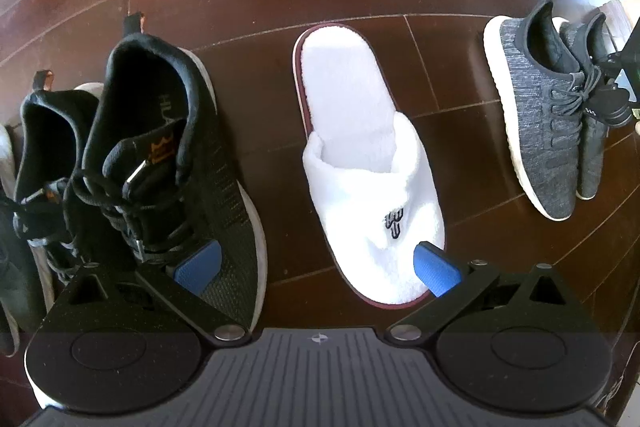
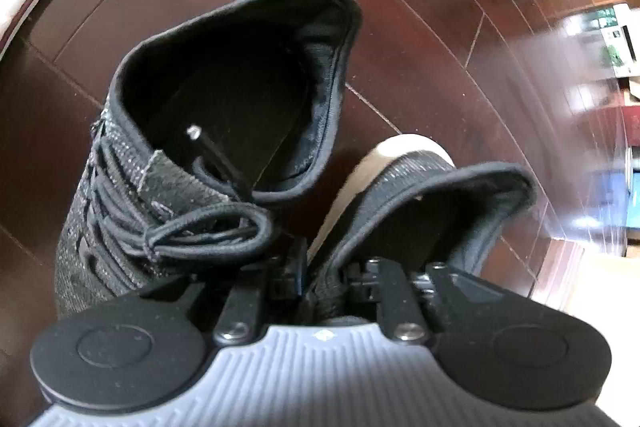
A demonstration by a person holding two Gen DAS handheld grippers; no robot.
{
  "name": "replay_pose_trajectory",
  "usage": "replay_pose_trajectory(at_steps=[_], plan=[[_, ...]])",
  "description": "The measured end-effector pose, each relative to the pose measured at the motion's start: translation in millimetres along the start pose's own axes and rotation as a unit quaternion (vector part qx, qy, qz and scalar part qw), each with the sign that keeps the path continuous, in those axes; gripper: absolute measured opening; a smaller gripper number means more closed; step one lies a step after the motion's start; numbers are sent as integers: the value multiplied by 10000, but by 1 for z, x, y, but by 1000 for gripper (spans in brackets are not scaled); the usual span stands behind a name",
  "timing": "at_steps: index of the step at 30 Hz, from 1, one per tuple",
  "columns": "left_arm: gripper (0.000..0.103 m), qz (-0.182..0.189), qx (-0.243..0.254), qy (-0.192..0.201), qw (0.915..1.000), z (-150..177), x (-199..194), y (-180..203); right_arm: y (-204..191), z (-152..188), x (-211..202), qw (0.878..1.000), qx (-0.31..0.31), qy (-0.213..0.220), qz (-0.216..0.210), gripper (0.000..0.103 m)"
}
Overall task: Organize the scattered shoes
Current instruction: 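Carry and lower the black knit sneaker beside its mate with the right tool, then open the right tool and release the black knit sneaker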
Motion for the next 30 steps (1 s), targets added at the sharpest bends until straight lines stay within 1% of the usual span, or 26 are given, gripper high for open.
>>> replay_pose_trajectory(at_steps=[2,5,7,12,16,17,19,21,23,25,28,30], plan=[[103,21,35,-1,10000,-1,0,2,3,-1,0,9999,135,32,-1,23],[103,37,109,1,9999,-1,-1,6,9,-2,-1,9993,364,121,10,29],[103,47,137,8,9999,-1,-2,7,11,-4,-2,9988,470,158,-28,29],[103,72,205,24,9998,-2,-4,9,11,-10,-4,9985,503,233,43,30],[103,92,260,36,9996,-2,-6,11,11,-18,-7,9979,543,305,154,35],[103,107,275,39,9996,-2,-6,11,11,-19,-8,9977,563,333,181,38],[103,136,298,43,9995,-2,-7,13,15,-24,-10,9965,704,380,236,41],[103,175,315,57,9993,-3,-9,14,14,-13,2,9943,979,375,199,43],[103,207,335,83,9992,-3,-11,15,6,-12,19,9906,1304,376,147,44],[103,226,340,101,9991,-4,-13,14,11,-5,25,9863,1597,396,89,45],[103,236,295,129,9992,-6,-16,11,15,4,27,9827,1806,404,44,45],[103,259,263,164,9992,-8,-18,10,25,-1,17,9778,2054,415,4,45]])
Point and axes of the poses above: each gripper's, at about its wrist camera, not at the fingertips, and x roughly the way its jaws point, y to its right, z to its underside, the point moved 1 cm from there along x, roughly the way its jaws point, and after that the axes turned 1 degree about -y, right-handed, at the moved point
